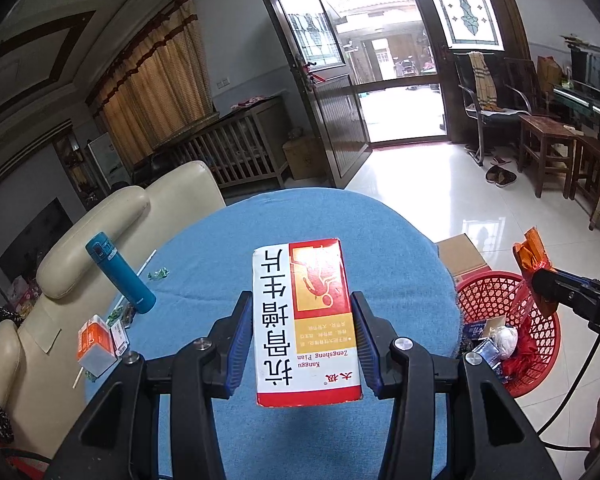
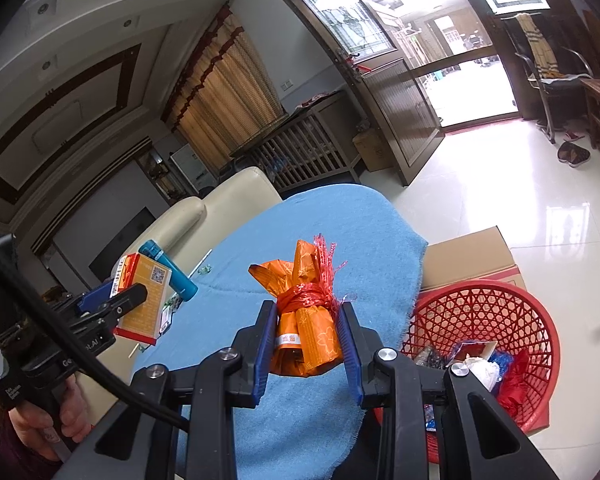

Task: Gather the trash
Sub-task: 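Carry the medicine box in the left tool while the right tool carries the orange bag toward the basket, then open the left tool over the basket while the right tool releases the orange bag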

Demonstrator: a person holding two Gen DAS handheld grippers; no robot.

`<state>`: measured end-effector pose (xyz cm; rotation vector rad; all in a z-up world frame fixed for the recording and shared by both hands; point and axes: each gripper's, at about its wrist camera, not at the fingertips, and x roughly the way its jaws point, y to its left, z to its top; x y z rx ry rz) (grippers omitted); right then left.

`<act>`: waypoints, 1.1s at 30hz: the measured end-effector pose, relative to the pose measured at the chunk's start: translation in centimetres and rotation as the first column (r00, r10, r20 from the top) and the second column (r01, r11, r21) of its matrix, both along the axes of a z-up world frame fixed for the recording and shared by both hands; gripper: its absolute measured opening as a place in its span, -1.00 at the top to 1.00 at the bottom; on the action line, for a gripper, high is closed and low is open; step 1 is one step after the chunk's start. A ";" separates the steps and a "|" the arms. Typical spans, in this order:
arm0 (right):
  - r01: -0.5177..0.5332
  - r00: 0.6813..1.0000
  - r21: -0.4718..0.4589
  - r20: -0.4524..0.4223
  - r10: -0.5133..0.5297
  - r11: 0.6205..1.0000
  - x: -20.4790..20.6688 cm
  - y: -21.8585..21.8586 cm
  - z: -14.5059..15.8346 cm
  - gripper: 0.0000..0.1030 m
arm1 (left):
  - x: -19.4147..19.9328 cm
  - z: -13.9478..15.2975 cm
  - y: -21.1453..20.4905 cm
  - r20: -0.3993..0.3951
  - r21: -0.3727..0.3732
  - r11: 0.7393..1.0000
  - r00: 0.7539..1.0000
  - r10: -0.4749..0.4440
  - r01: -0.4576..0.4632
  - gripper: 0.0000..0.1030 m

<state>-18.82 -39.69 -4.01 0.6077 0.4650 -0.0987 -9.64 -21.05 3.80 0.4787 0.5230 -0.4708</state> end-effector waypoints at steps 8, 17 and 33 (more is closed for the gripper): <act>0.028 1.000 0.011 0.000 -0.028 1.000 -0.8 -1.3 -0.2 0.35 | -0.5 -0.1 -2.0 0.004 0.012 0.999 0.999 -0.047 0.047 0.05; 0.073 0.997 0.024 -0.013 -0.072 0.997 -1.8 -2.9 -1.0 0.35 | -0.7 -1.0 -4.8 -0.027 0.022 0.995 0.995 -0.101 0.101 0.05; 0.209 0.977 0.085 -0.064 -0.204 0.974 -3.7 -8.5 -4.3 0.35 | -2.9 -3.2 -11.9 -0.157 0.007 0.948 0.937 -0.313 0.318 0.05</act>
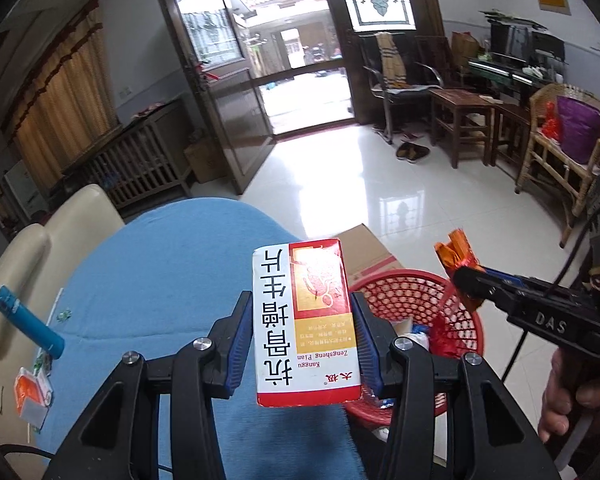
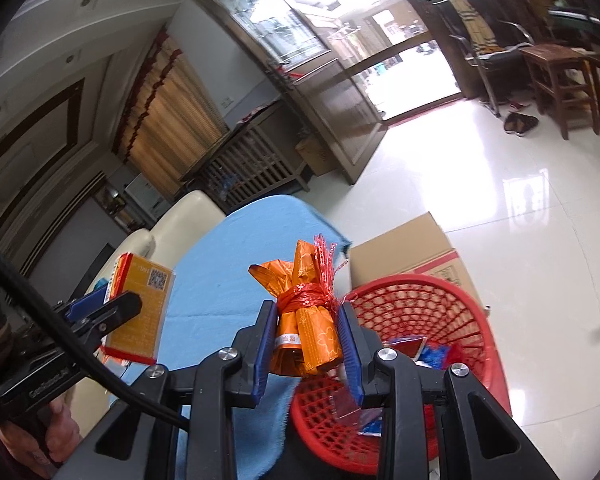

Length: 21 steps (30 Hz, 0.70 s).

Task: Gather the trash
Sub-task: 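Open the left tool over the basket while the right tool releases the orange bag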

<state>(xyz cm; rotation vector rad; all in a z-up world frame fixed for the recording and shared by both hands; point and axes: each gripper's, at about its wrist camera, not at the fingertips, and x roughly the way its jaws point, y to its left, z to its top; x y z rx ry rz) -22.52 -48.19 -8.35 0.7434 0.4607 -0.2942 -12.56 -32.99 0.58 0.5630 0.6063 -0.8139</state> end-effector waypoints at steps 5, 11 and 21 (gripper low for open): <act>0.055 0.998 0.059 -0.023 -0.054 0.997 -1.0 -2.6 -1.9 0.35 | 0.6 -2.9 -2.2 -0.124 0.043 0.998 0.991 -0.041 0.047 0.05; 0.074 0.993 0.144 -0.099 -0.060 0.987 -1.0 -4.5 -5.3 0.31 | 0.6 -6.7 -3.9 -0.238 0.089 0.990 0.967 -0.086 0.110 0.03; 0.100 0.995 0.115 0.003 -0.101 0.988 -3.2 -5.9 -1.0 -0.09 | 2.2 -3.5 -1.4 -0.225 -0.048 0.992 0.966 -0.128 0.121 -0.20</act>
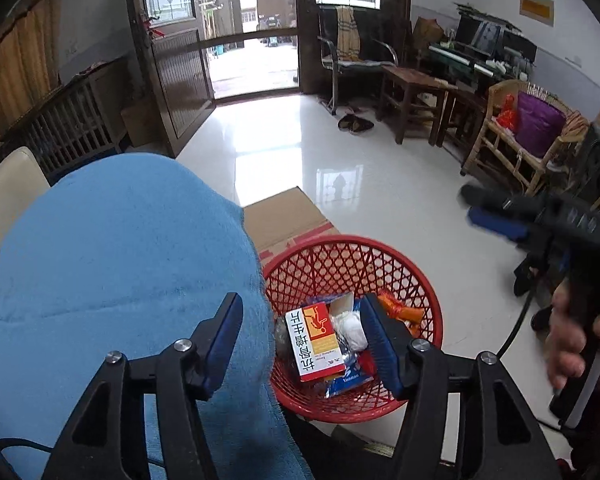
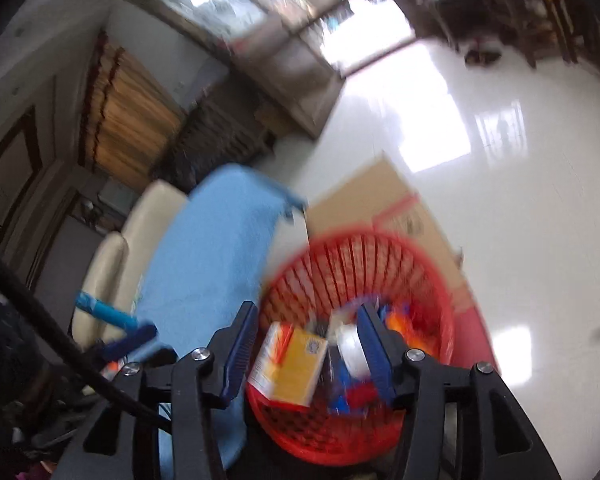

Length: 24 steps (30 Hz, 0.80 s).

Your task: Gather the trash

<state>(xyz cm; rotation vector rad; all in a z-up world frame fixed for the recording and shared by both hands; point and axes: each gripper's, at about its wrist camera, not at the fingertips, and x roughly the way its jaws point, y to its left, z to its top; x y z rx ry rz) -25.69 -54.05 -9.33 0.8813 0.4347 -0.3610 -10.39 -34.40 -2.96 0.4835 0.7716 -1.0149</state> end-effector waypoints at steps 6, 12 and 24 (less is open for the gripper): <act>0.236 0.961 -0.333 0.219 -0.168 0.913 -6.2 0.6 13.3 -0.08 | 1.9 4.6 5.3 0.158 -0.141 0.976 0.970 0.185 -0.164 -0.58; -0.085 0.996 -0.352 -0.016 0.085 0.932 3.2 7.8 10.1 -0.09 | 4.2 5.8 11.3 0.232 -0.159 0.919 0.891 0.391 -0.361 -0.66; -0.412 0.911 -0.382 -0.184 0.369 0.827 12.9 21.1 8.8 -0.09 | 5.2 7.3 21.6 0.320 -0.221 0.757 0.687 0.652 -0.616 -0.67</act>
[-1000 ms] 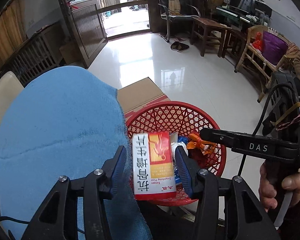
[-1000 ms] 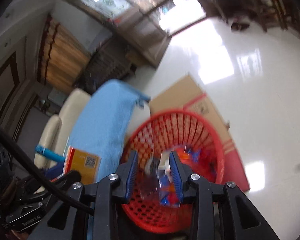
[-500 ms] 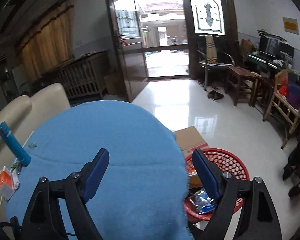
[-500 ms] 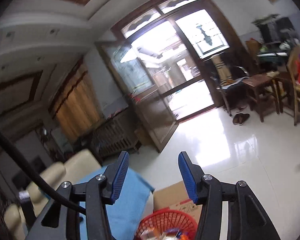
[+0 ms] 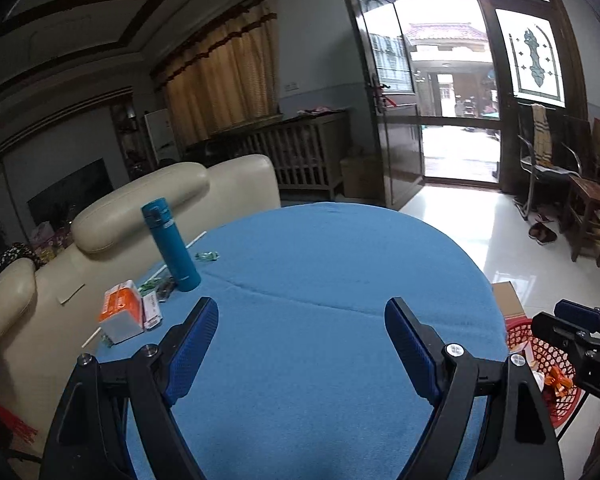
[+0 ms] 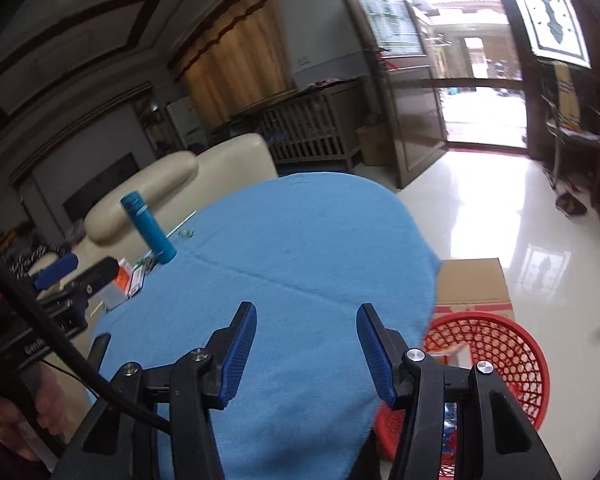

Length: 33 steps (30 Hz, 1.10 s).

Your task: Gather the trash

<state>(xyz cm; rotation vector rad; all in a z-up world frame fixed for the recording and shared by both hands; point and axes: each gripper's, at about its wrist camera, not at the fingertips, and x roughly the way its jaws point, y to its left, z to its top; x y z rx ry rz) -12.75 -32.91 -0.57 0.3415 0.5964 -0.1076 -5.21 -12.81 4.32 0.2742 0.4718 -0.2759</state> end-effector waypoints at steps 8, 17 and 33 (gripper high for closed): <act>-0.076 0.997 -0.056 0.029 0.078 0.996 0.2 5.0 1.5 -0.09 | -1.1 1.2 4.1 0.059 -0.008 0.996 0.995 0.086 -0.086 -0.85; -0.112 0.993 -0.094 0.012 0.114 0.989 2.1 7.8 1.5 -0.09 | -1.6 1.7 6.8 0.089 -0.039 0.993 0.989 0.117 -0.114 -0.93; -0.136 0.989 -0.130 0.043 0.142 0.982 4.4 11.8 2.5 -0.09 | -1.8 2.0 10.3 0.080 -0.072 0.985 0.983 0.166 -0.160 -0.94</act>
